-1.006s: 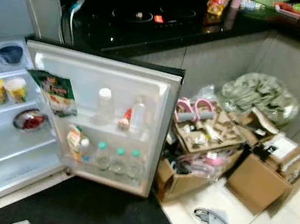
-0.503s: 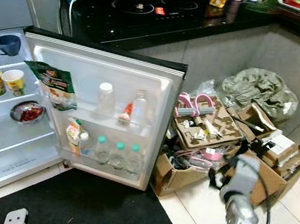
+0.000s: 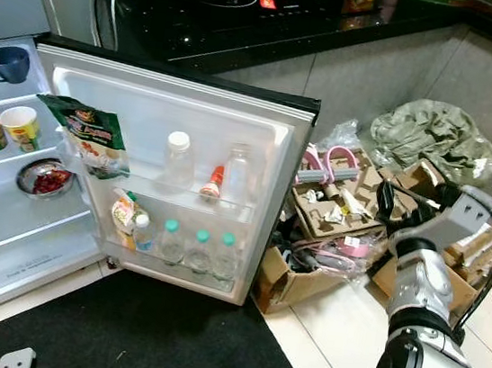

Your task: Restocking fridge

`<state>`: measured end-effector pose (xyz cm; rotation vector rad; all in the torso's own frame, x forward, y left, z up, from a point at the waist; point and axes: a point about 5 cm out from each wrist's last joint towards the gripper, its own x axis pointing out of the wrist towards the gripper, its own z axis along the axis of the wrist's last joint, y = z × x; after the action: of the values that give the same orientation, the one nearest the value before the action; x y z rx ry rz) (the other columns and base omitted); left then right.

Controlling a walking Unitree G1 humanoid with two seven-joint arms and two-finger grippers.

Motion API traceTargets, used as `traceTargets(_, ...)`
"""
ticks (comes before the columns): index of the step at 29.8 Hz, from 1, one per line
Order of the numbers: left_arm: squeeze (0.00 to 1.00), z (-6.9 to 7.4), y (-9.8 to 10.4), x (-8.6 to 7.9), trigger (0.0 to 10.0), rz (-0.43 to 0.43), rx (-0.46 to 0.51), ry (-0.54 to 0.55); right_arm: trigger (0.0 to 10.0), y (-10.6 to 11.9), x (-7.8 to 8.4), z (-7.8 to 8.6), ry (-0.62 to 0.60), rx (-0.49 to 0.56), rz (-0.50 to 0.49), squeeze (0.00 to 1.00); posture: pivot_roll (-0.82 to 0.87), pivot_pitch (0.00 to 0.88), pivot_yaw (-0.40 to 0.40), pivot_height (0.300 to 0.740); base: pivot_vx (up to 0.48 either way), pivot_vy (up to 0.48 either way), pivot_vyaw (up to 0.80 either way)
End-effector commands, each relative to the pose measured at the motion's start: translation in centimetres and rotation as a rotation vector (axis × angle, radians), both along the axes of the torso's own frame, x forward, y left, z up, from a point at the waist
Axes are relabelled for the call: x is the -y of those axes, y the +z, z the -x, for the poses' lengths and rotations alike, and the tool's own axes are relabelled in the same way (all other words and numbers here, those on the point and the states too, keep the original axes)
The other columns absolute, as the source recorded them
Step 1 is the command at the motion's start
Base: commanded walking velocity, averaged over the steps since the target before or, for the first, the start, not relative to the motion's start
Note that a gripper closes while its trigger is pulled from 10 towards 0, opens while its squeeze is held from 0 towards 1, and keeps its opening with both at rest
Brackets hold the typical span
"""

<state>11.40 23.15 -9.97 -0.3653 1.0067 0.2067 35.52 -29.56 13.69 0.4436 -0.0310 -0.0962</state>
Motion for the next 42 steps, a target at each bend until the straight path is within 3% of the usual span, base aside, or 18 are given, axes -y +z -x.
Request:
traceTargets(1, 0.0, 0.7, 0.0, -0.7, 10.0, -0.012, -0.013, 0.015, 8.1, 0.8, -0.4, -0.5, 0.017, 0.047, -0.026, 0.0, -0.01, 0.0, 0.013, 0.74, 0.0, 0.0, 0.0)
traceTargets(2, 0.0, 0.7, 0.0, -0.8, 10.0, -0.013, -0.008, 0.016, 0.0, 1.5, -1.1, -1.0, 0.049, 0.08, -0.036, 0.0, -0.01, 0.0, 0.013, 0.74, 0.0, 0.0, 0.0)
traceTargets(4, 0.0, 0.7, 0.0, -0.8, 10.0, -0.013, -0.008, 0.016, 0.0, 1.5, -1.1, -1.0, 0.049, 0.08, -0.036, 0.0, -0.01, 0.0, 0.013, 0.74, 0.0, 0.0, 0.0)
traceTargets(8, 0.0, 0.7, 0.1, -0.8, 10.0, -0.012, 0.003, 0.018, 0.0, 3.8, -3.1, -2.5, 0.123, 0.183, -0.091, 0.0, 0.0, 0.0, 0.013, 0.74, 0.0, 0.0, 0.0)
traceTargets(14, 0.0, 0.8, 0.0, -0.6, 10.0, -0.008, 0.005, 0.016, 0.0, 5.4, -4.3, -3.3, 0.178, 0.212, -0.065, 0.0, 0.01, 0.0, 0.01, 0.74, 0.0, 0.0, 0.0)
traceTargets(15, 0.0, 0.8, 0.0, -0.6, 10.0, -0.007, 0.005, 0.016, 0.9, 5.6, -4.6, -3.5, 0.19, 0.207, -0.052, 0.0, 0.01, 0.0, 0.013, 0.74, 0.0, 0.0, 0.0)
traceTargets(16, 0.0, 0.8, 0.0, -0.6, 10.0, -0.008, 0.005, 0.014, 8.2, 5.6, -4.7, -3.6, 0.196, 0.198, -0.039, 0.0, 0.01, 0.0, 0.013, 0.74, 0.0, 0.0, 0.0)
traceTargets(18, 0.0, 0.8, 0.0, -0.6, 10.0, -0.008, 0.005, 0.013, 8.2, 5.6, -4.8, -3.6, 0.199, 0.192, -0.031, 0.0, 0.01, 0.0, 0.013, 0.74, 0.0, 0.0, 0.0)
traceTargets(19, 0.0, 0.8, 0.0, -0.6, 10.0, -0.008, 0.007, 0.012, 10.0, 5.6, -4.9, -3.7, 0.201, 0.181, -0.021, 0.0, 0.01, 0.0, 0.013, 0.74, 0.0, 0.0, 0.0)
traceTargets(23, 0.0, 0.3, 0.2, -0.7, 10.0, -0.012, 0.028, 0.008, 10.0, 5.5, -5.1, -3.8, 0.2, 0.145, 0.014, 0.0, 0.03, 0.006, 0.016, 0.74, 0.0, 0.0, 0.0)
traceTargets(26, 0.0, -1.0, 0.9, -1.5, 10.0, -0.028, 0.108, 0.006, 10.0, 5.5, -5.4, -4.0, 0.188, 0.107, 0.047, 0.0, 0.04, 0.07, 0.028, 0.74, 0.0, 0.0, 0.0)
traceTargets(27, 0.0, -2.5, 2.0, -2.8, 10.0, -0.055, 0.194, -0.007, 10.0, 5.7, -5.3, -4.1, 0.183, 0.1, 0.067, 0.0, 0.06, 0.137, 0.046, 0.74, 0.0, 0.0, 0.0)
traceTargets(29, 0.0, -3.5, 3.1, -4.1, 10.0, -0.079, 0.263, -0.012, 10.0, 6.0, -5.2, -4.1, 0.173, 0.096, 0.084, 0.0, 0.06, 0.172, 0.057, 0.74, 0.0, 0.0, 0.0)
traceTargets(30, 0.0, -3.5, 3.1, -4.1, 10.0, -0.079, 0.263, -0.012, 10.0, 6.0, -5.2, -4.1, 0.173, 0.096, 0.084, 0.0, 0.06, 0.172, 0.057, 0.74, 0.0, 0.0, 0.0)
traceTargets(37, 0.0, -5.6, 6.5, -8.3, 10.0, -0.174, 0.432, -0.016, 10.0, 6.4, -4.3, -4.0, 0.146, 0.097, 0.107, 0.0, 0.08, 0.257, 0.094, 0.74, 0.0, 0.0, 0.0)
traceTargets(42, 0.0, -7.4, 8.7, -9.6, 10.0, -0.211, 0.546, -0.035, 10.0, 6.6, -4.5, -4.1, 0.17, 0.125, 0.091, 0.0, 0.12, 0.27, 0.087, 0.74, 0.0, 0.0, 0.0)
